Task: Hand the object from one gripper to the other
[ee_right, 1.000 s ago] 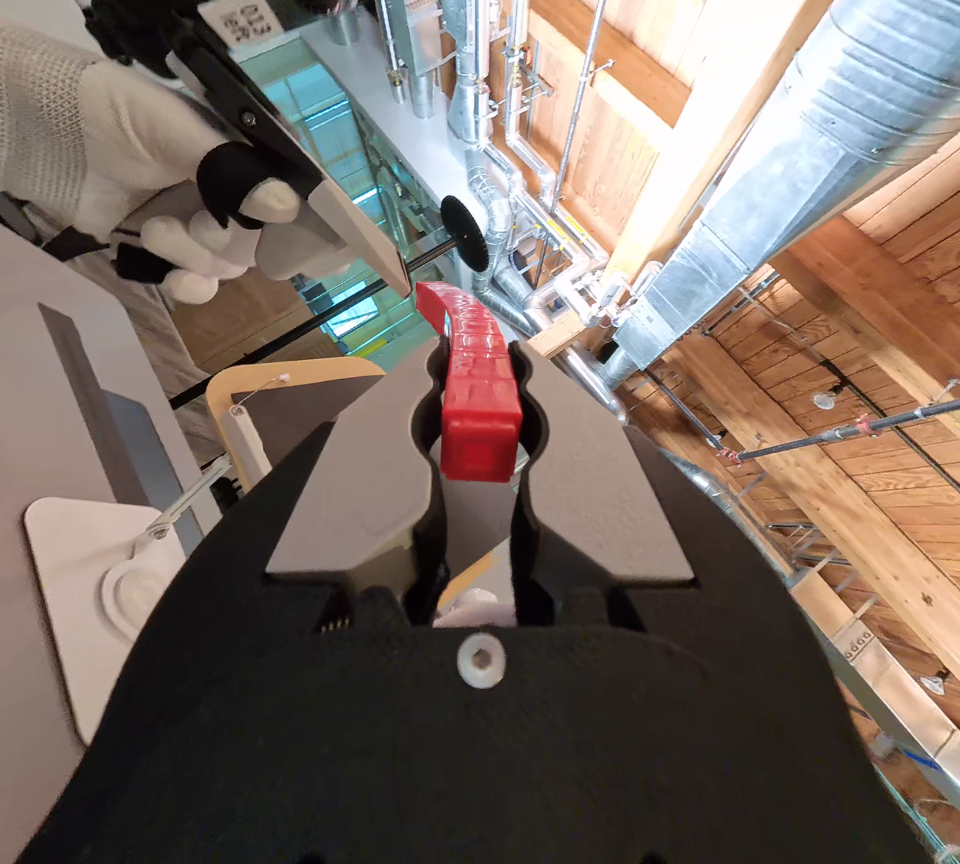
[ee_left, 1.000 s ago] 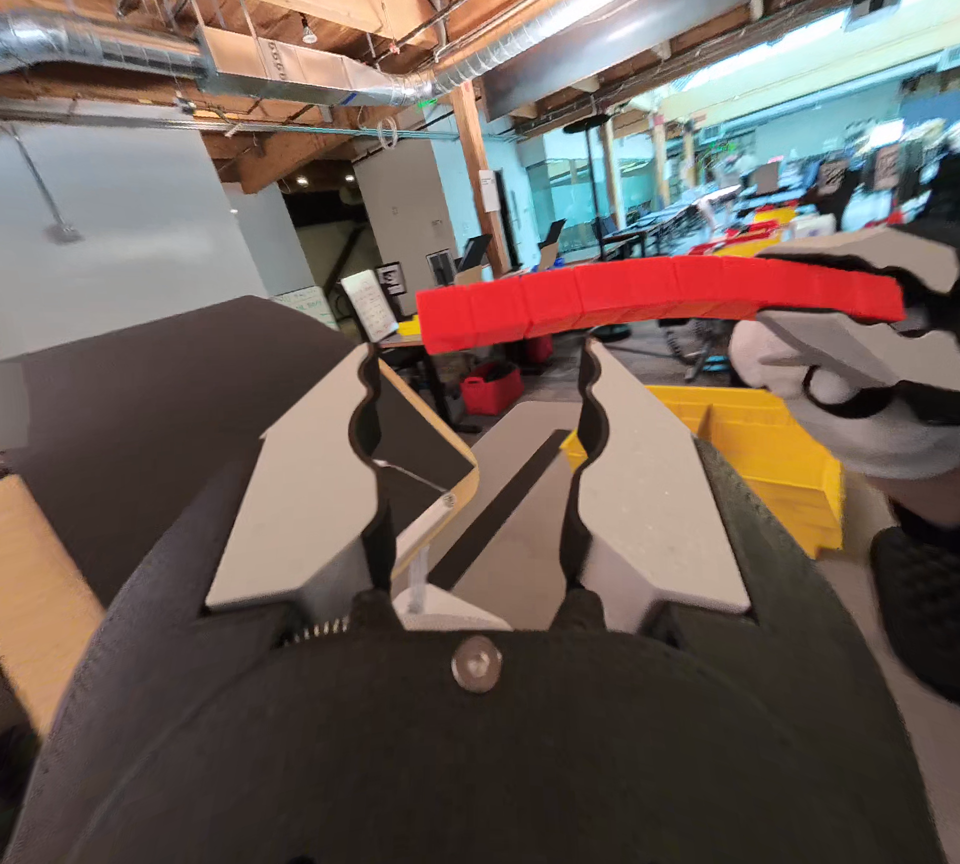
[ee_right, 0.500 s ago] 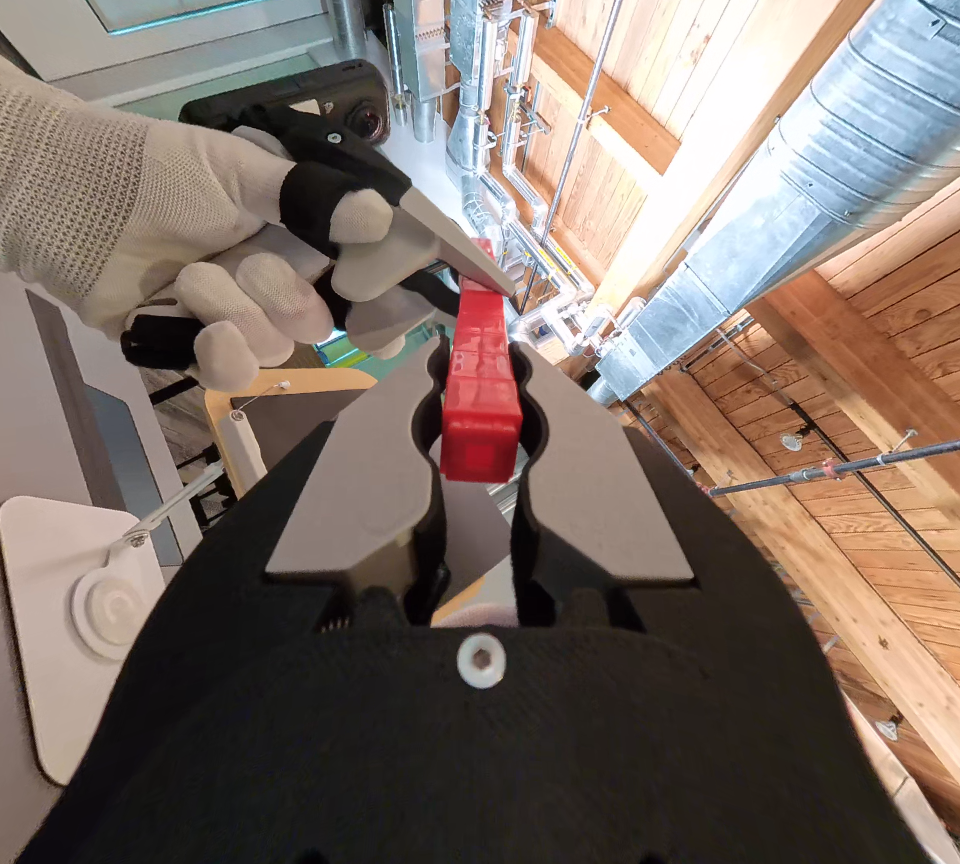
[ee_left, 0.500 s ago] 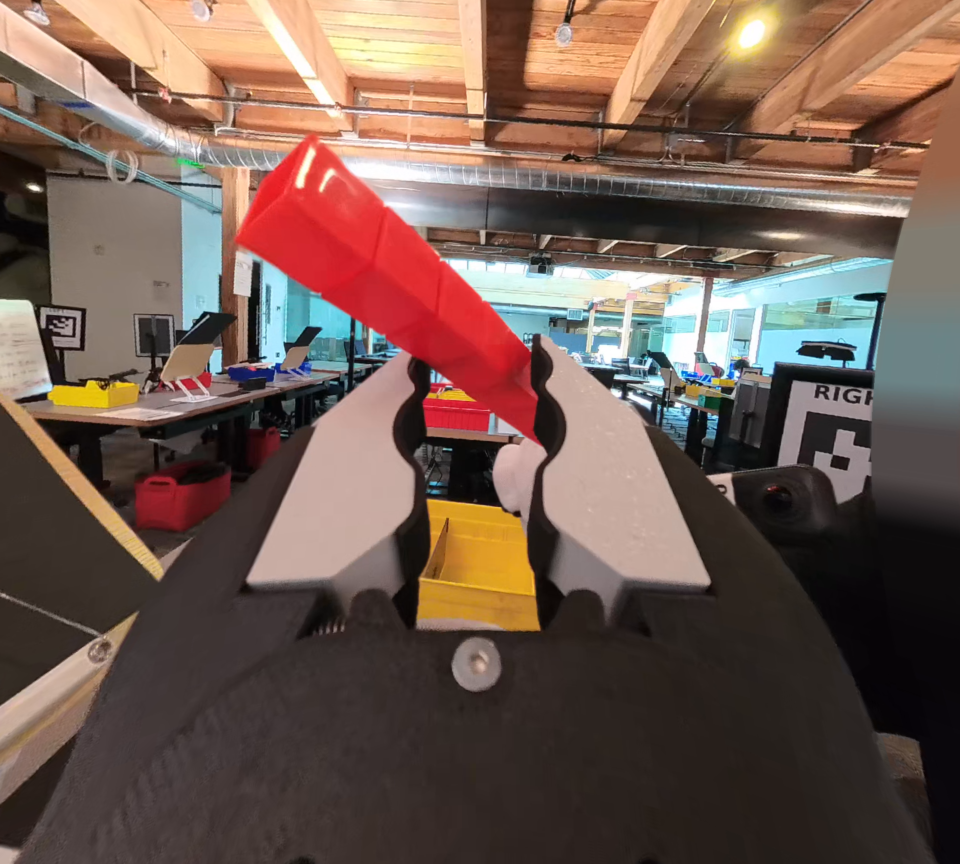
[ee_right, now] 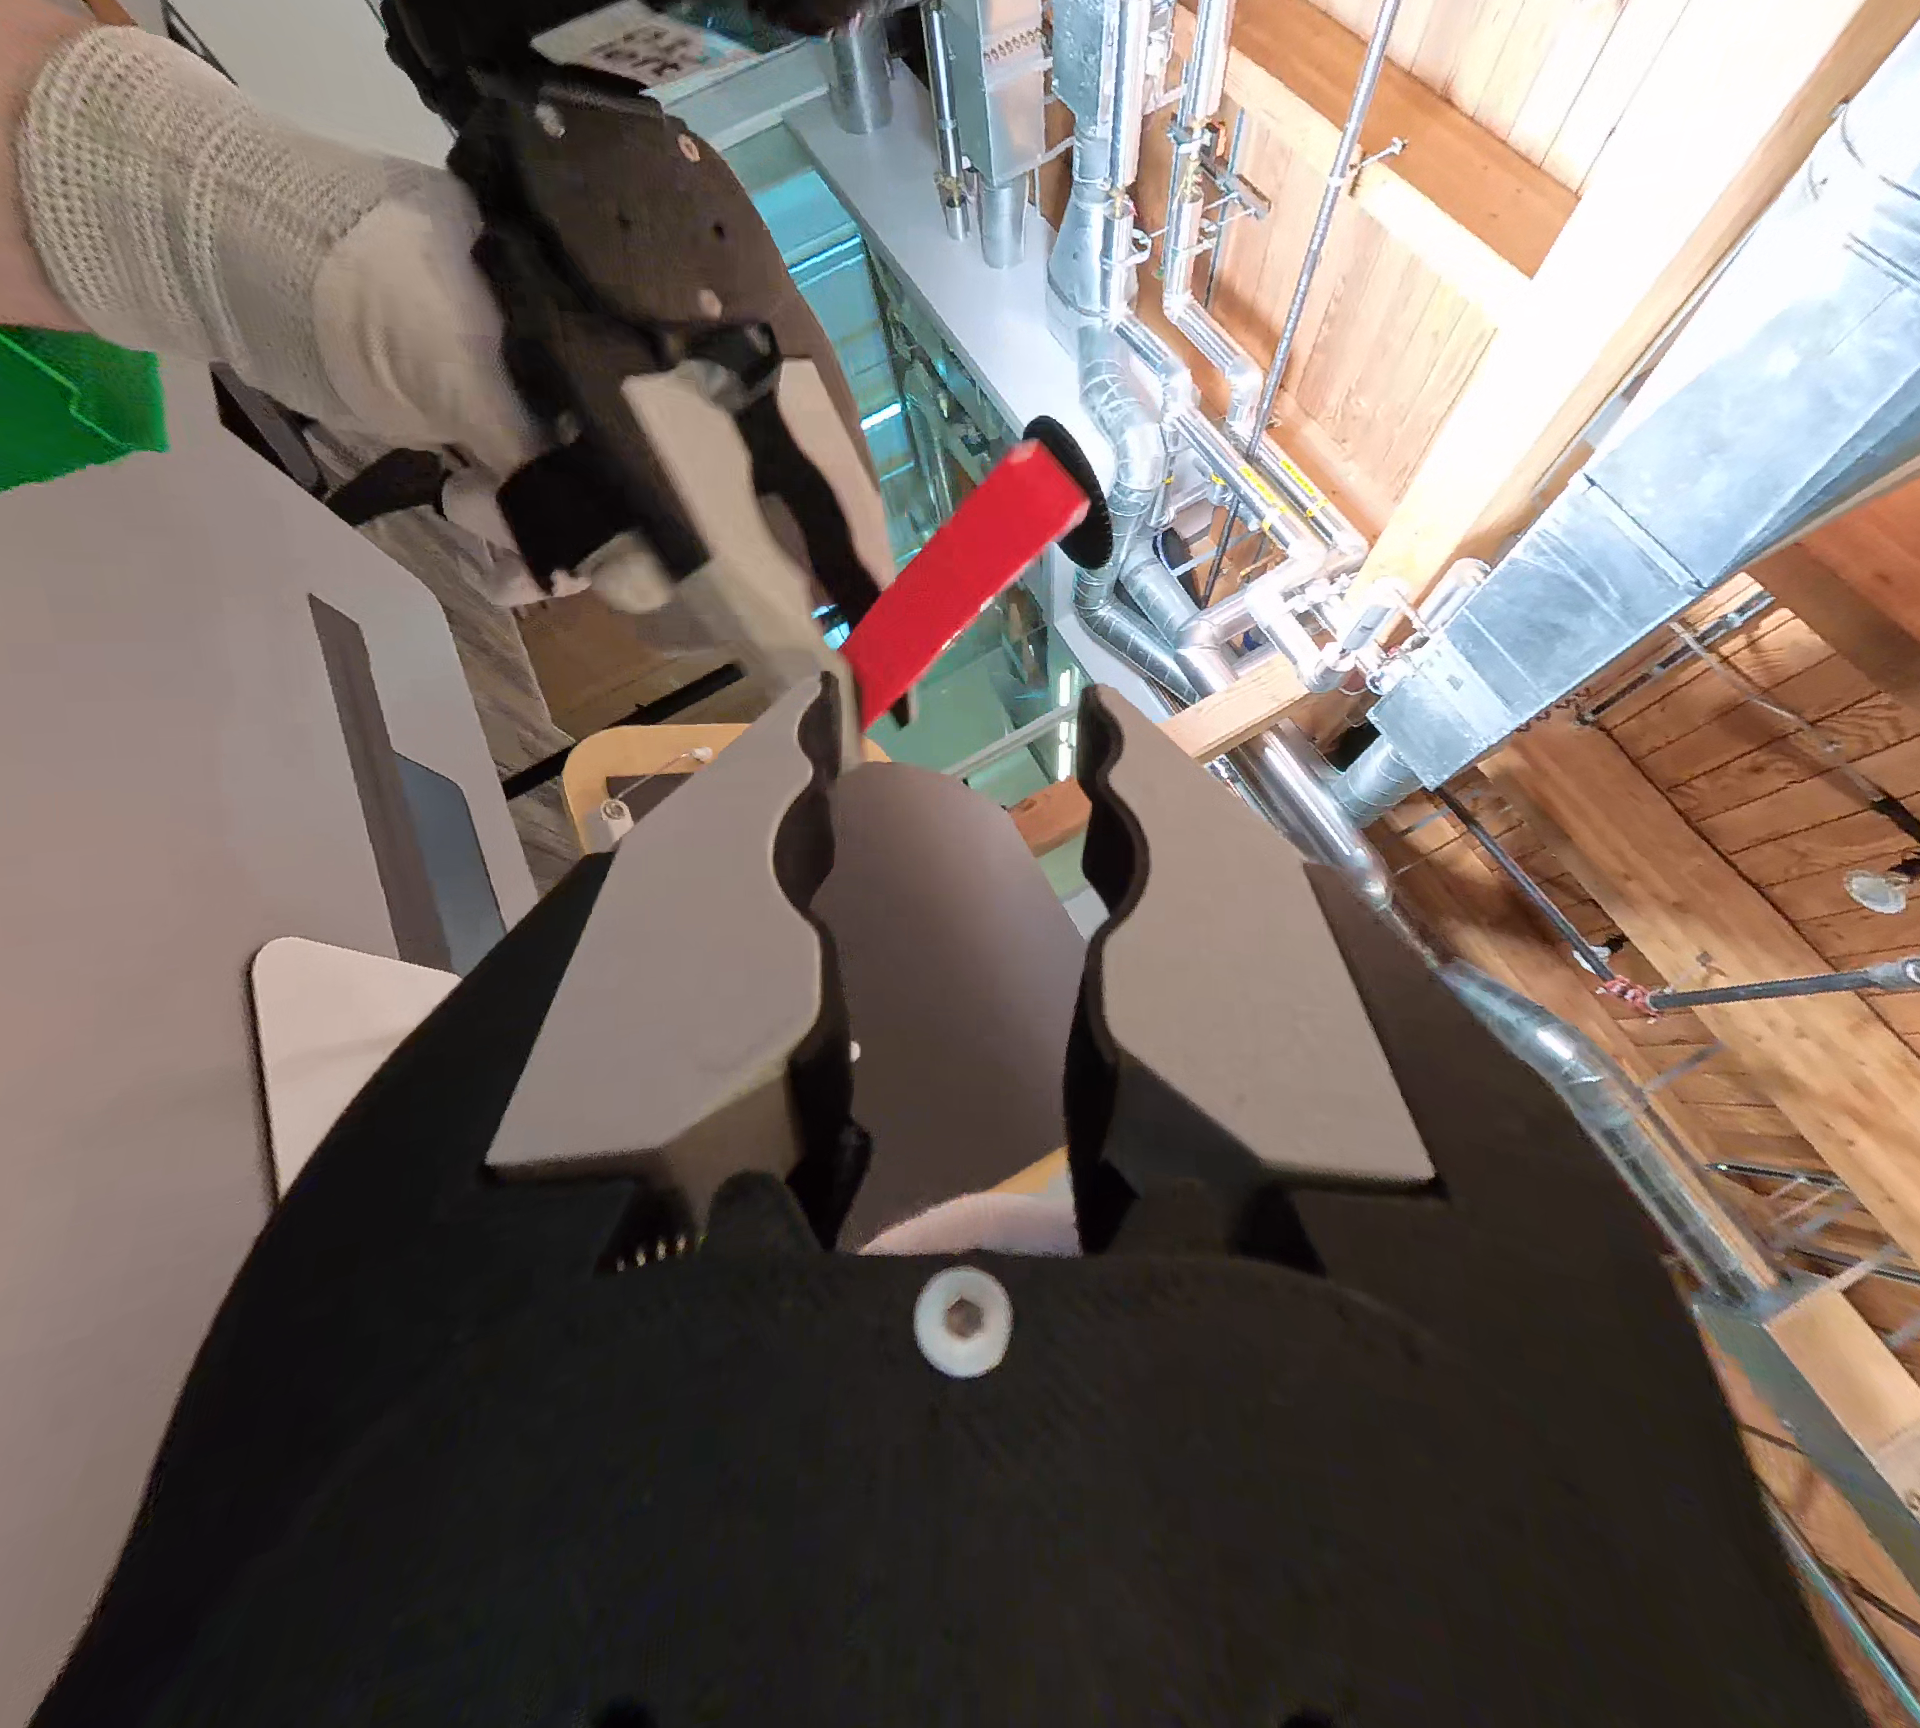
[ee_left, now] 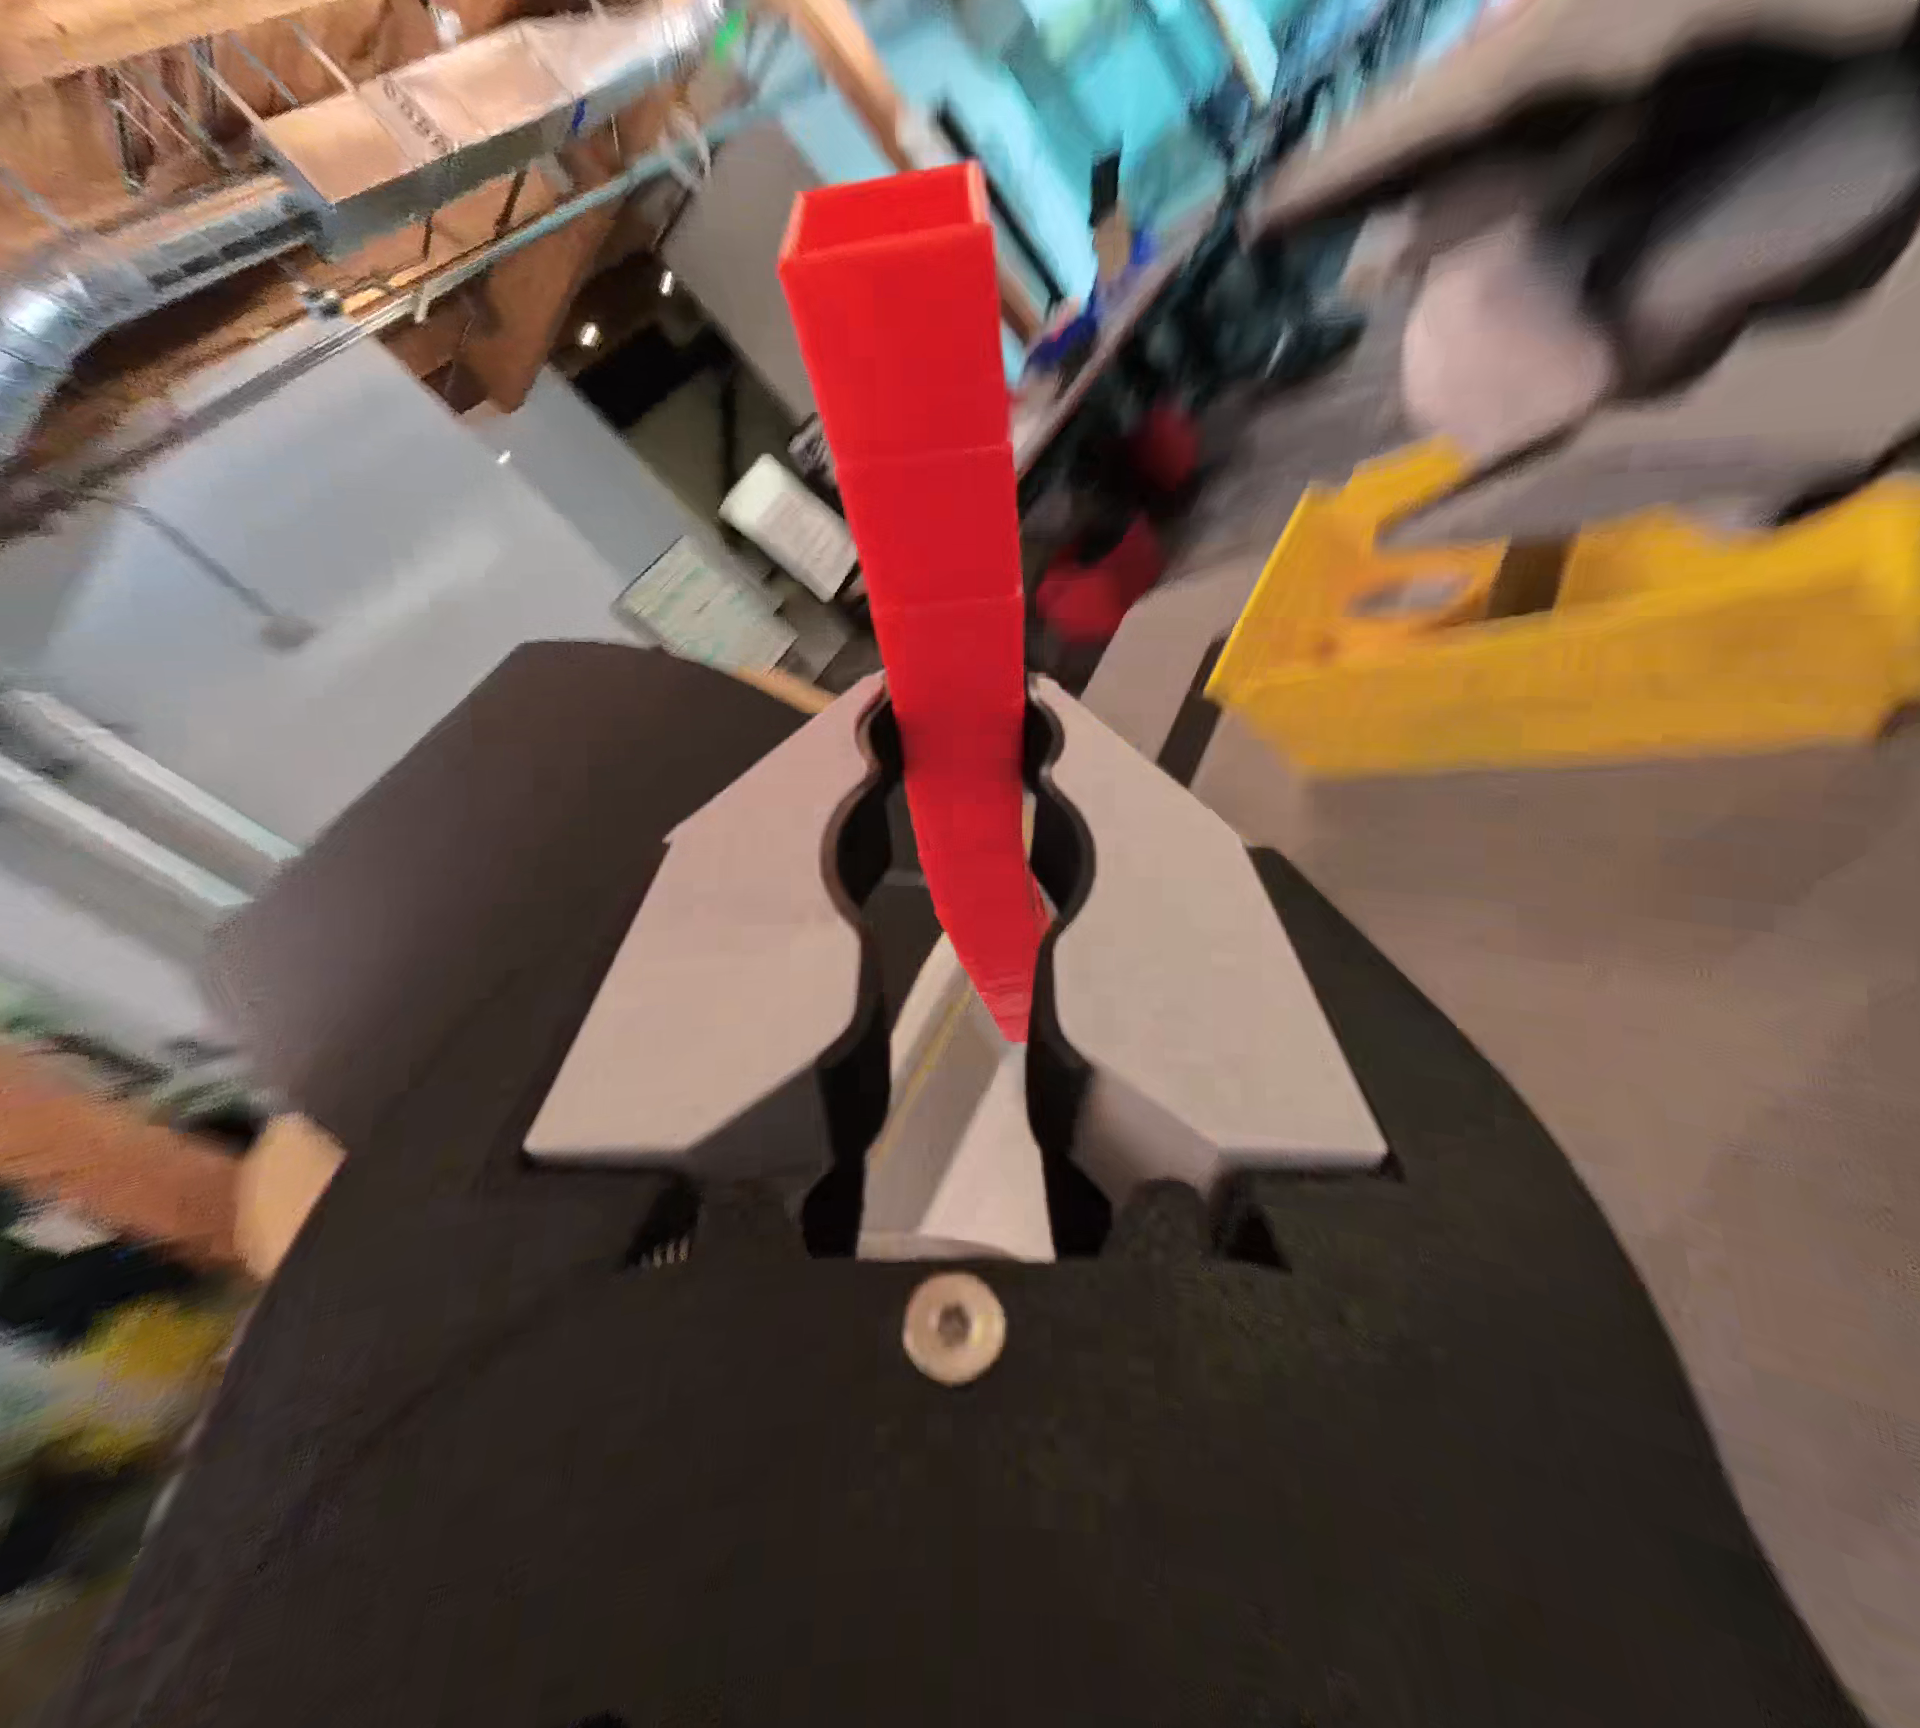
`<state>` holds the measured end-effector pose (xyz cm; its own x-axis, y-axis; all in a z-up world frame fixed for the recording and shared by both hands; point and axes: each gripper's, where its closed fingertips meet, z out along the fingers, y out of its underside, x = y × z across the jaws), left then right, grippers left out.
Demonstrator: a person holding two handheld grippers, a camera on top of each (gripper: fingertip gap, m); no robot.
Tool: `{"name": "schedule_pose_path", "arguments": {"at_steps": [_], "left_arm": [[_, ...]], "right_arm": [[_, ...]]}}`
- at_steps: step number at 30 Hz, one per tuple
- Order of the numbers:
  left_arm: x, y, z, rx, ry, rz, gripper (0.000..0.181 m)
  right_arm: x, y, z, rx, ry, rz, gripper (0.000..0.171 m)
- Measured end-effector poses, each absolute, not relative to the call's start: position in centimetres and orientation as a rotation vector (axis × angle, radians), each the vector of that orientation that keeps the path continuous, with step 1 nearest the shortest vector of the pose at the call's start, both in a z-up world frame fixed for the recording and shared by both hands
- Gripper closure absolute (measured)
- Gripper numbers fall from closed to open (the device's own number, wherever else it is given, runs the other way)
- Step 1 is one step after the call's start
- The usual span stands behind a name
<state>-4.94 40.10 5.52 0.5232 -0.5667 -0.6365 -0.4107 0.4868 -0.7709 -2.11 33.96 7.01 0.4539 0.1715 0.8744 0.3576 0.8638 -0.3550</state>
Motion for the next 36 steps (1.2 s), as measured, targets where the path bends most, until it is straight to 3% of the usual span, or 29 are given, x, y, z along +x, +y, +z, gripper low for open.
{"name": "schedule_pose_path", "arguments": {"at_steps": [4, 8, 16, 20, 28, 36], "left_arm": [[-4.5, 40.6, 1.5, -1.150, 1.325, 0.270, 0.161], [-3.4, 39.9, -0.2, -1.136, 1.441, 0.361, 0.161], [-3.3, 40.4, -1.7, -1.131, 1.513, 0.555, 0.161], [-3.3, 40.6, -1.8, -1.126, 1.522, 0.583, 0.161], [-3.4, 40.2, 0.7, -1.068, 1.406, 0.566, 0.159], [-5.6, 39.6, 6.5, -1.049, 1.100, 0.434, 0.141]], "right_arm": [[-2.3, 33.6, 6.6, -0.550, -1.180, -0.124, 0.119], [-2.8, 34.8, 3.7, -0.592, -1.357, -0.280, 0.121], [-3.0, 35.9, 1.0, -0.652, -1.482, -0.377, 0.146], [-2.9, 36.1, 0.4, -0.691, -1.514, -0.364, 0.150], [-2.6, 35.9, 2.4, -0.656, -1.415, -0.361, 0.151], [-1.1, 36.0, 5.8, -0.590, -1.221, -0.401, 0.151]]}}
